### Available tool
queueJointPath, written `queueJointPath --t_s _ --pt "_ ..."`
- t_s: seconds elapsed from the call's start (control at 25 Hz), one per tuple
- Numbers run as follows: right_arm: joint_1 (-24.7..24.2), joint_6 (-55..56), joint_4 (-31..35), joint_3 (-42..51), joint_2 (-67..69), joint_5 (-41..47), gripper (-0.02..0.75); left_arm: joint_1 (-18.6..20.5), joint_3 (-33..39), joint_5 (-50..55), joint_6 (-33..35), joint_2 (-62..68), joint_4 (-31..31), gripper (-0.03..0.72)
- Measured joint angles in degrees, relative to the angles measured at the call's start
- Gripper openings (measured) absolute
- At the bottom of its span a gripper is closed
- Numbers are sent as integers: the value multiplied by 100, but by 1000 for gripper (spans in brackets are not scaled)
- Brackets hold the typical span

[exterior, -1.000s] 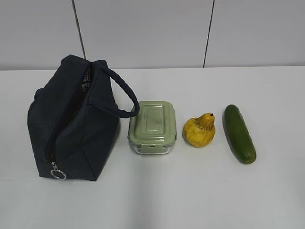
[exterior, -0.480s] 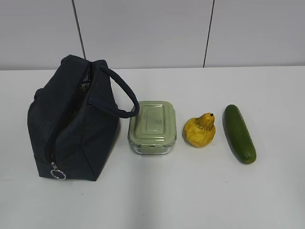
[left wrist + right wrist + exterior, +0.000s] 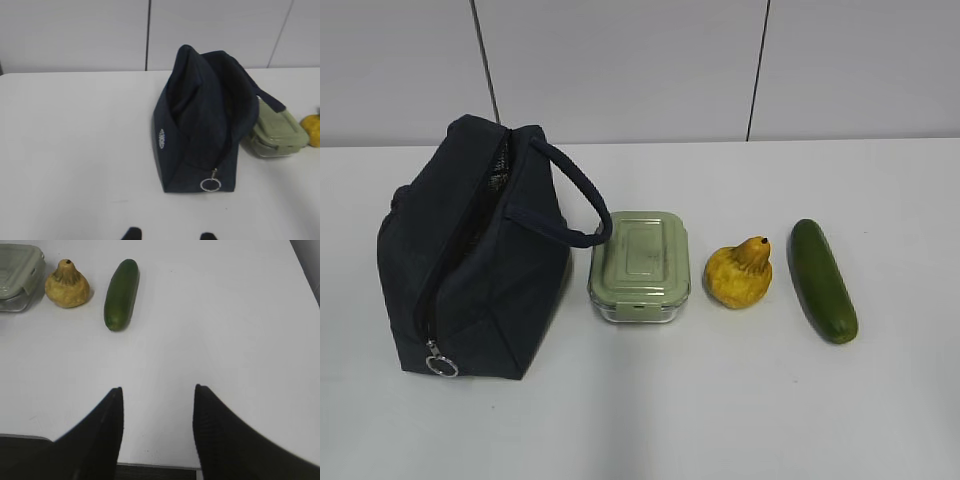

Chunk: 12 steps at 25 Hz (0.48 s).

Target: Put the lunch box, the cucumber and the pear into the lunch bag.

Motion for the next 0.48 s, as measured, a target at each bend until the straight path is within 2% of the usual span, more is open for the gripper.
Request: queueJointPath --t_s 0.12,0.24,0.36,0.48 --pt "77 0 0 -200 468 0 364 -460 -227 -140 0 582 -85 231" --pt "105 22 60 -397 1264 -286 364 -809 -495 -623 0 1617 -449 241" --pt "116 46 175 -614 2129 -794 364 -1036 -735 -1321 54 2839 -891 247" --pt "116 46 277 -853 3112 -1168 364 -1115 -1086 -1700 291 4044 -949 274"
